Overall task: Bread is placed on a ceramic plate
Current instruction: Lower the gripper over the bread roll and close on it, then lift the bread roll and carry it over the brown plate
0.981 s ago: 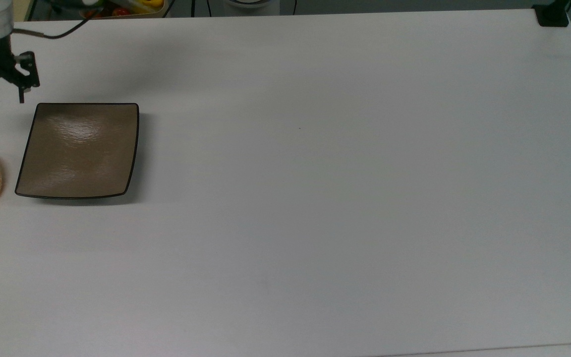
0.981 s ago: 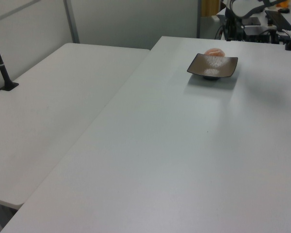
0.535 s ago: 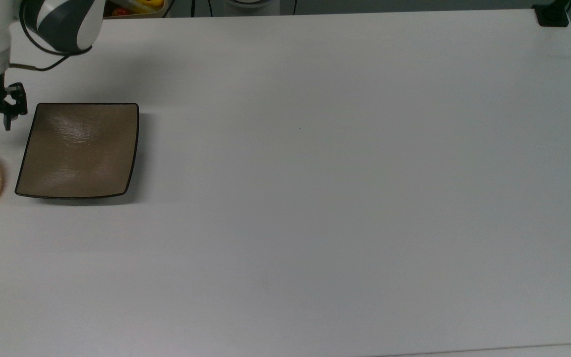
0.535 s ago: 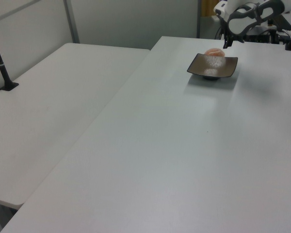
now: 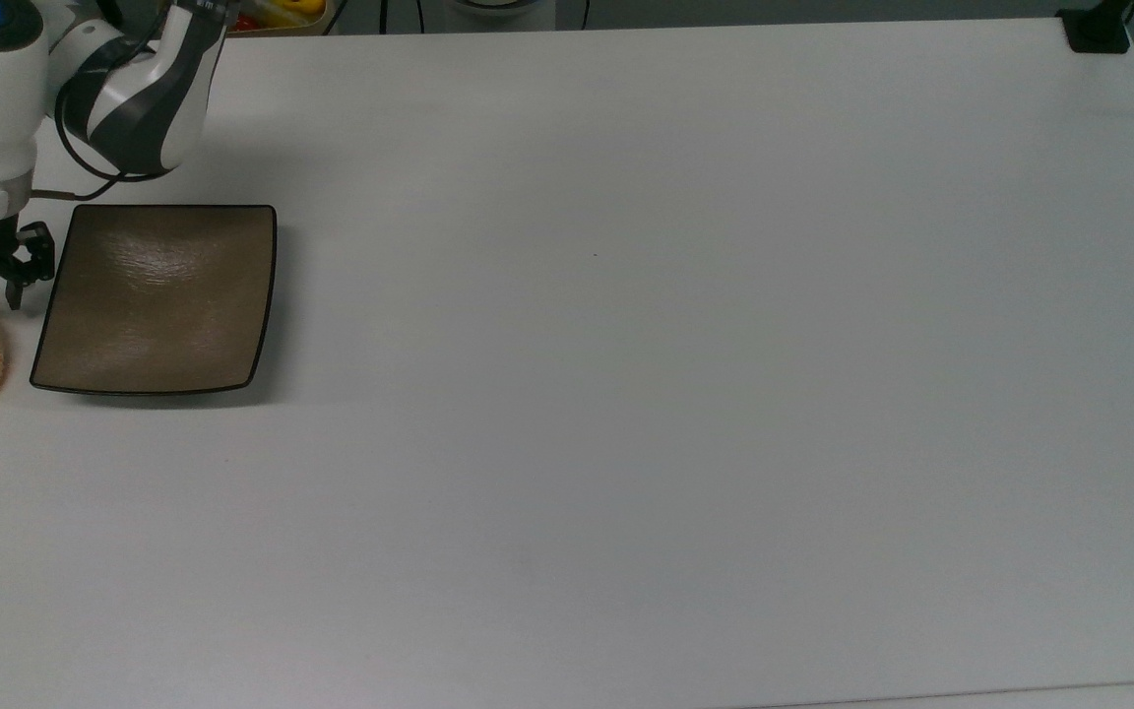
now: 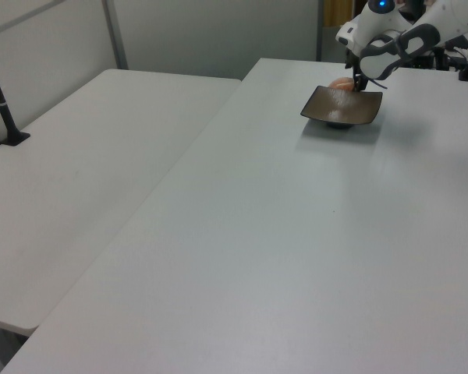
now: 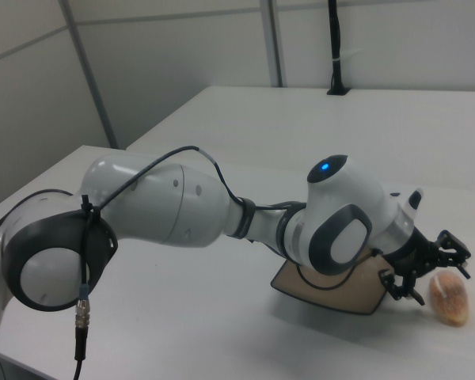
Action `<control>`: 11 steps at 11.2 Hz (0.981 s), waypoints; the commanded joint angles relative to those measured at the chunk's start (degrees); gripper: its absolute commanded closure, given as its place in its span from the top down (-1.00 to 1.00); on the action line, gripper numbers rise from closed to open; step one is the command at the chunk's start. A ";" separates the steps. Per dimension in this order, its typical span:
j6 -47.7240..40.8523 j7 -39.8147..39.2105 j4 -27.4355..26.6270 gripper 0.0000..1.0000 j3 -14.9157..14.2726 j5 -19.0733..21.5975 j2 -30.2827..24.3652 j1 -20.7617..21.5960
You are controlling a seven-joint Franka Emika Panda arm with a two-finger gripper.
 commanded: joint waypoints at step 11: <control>5.89 0.84 2.22 -0.12 0.31 1.98 4.31 -1.47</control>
